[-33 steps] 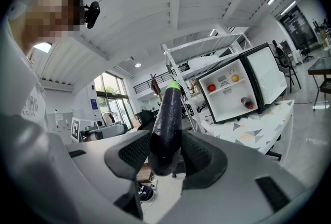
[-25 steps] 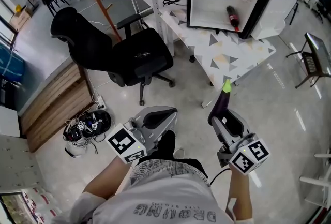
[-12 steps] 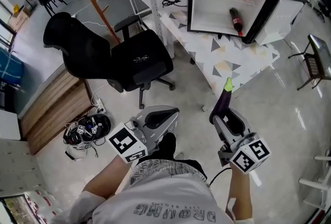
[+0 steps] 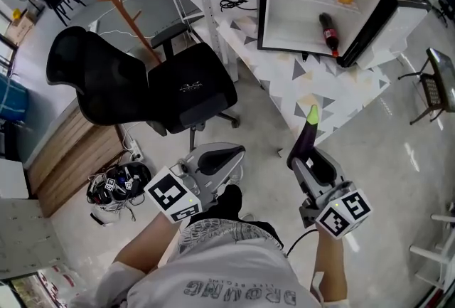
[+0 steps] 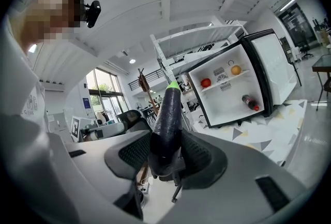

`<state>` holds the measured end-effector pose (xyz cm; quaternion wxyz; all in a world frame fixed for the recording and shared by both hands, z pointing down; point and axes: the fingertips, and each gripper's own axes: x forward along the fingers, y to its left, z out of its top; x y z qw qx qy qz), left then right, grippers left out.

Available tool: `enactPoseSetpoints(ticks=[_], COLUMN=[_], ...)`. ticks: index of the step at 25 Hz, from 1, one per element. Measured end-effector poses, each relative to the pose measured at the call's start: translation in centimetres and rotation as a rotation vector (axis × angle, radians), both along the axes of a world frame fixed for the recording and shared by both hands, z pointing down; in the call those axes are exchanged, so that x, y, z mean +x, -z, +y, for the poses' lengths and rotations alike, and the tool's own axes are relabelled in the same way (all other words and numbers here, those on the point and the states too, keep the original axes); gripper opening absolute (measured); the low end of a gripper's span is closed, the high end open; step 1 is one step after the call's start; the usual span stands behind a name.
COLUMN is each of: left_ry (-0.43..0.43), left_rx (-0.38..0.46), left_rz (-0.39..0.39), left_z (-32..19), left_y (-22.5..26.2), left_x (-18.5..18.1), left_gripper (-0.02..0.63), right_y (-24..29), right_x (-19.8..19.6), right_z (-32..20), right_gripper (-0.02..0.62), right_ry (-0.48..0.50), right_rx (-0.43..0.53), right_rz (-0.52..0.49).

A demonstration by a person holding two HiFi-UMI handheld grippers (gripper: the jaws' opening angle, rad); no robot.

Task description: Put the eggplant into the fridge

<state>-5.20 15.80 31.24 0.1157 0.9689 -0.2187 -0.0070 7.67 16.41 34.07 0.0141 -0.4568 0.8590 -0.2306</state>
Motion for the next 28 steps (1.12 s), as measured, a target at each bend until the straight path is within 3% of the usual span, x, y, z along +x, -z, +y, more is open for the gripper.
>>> enactPoseSetpoints(ticks=[28], left_ry=[-0.063], left_rx=[-0.028], left_rz=[0.002], left_z=[-20.0], left_y=[-0.7], left_x=[-1.9], left_gripper=[0.006], right_y=[0.0], right_x=[-1.5], right_z=[-17.8], right_gripper=[0.179], right_ry=[-0.061], right_rx=[-0.026], right_rz=[0.063])
